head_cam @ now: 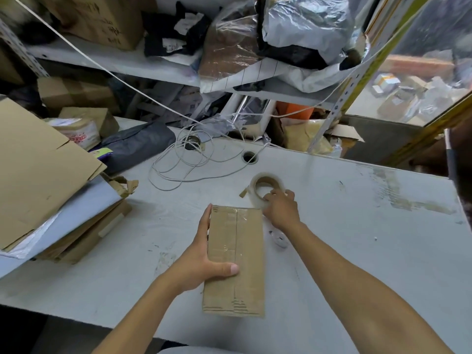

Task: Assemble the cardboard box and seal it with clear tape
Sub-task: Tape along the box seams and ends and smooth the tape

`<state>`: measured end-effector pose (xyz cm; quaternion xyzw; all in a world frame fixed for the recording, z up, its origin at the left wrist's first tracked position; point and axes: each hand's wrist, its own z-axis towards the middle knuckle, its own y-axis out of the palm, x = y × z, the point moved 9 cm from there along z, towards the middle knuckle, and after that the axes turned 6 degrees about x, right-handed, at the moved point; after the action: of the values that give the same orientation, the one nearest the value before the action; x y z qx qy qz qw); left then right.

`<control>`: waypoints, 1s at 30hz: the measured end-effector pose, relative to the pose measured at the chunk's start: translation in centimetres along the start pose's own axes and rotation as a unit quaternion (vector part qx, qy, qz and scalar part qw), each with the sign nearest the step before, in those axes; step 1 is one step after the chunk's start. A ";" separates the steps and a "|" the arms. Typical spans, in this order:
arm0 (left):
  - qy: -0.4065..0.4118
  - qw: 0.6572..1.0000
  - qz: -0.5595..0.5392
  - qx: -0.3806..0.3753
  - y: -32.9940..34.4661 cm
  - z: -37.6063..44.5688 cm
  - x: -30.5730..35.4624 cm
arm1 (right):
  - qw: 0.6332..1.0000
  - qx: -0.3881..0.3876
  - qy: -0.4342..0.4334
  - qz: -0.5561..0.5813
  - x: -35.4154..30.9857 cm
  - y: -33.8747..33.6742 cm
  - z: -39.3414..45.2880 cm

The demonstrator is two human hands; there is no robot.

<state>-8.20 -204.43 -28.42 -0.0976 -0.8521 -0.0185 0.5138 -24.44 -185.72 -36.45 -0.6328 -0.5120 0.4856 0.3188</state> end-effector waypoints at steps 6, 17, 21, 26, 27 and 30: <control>0.061 0.984 0.057 0.157 -3.9 0.6 4.1 | 0.976 0.069 -0.025 0.207 -1.9 -4.5 -2.0; 0.265 0.934 0.115 0.211 -3.8 1.4 15.6 | 0.938 0.216 -0.155 0.224 -6.6 -15.8 -15.1; 0.308 0.923 0.077 0.216 -3.3 -0.3 16.1 | 0.933 0.218 -0.177 0.224 -7.6 -16.2 -16.9; 0.236 0.946 0.040 0.217 -4.4 -1.0 14.9 | 0.932 0.131 -0.144 0.305 -7.6 -15.5 -18.4; 0.204 0.959 0.014 0.195 -4.4 -0.9 14.4 | 0.916 0.111 -0.139 0.359 -7.6 -15.5 -18.7; 0.110 0.986 -0.080 0.090 -2.9 -1.3 12.7 | 0.855 0.074 -0.147 0.492 -7.6 -16.1 -19.8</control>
<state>-13.39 -205.60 -16.44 0.0207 -0.7934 0.0067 0.6083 -11.28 -186.79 -13.35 -0.6981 -0.1375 0.7027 0.0056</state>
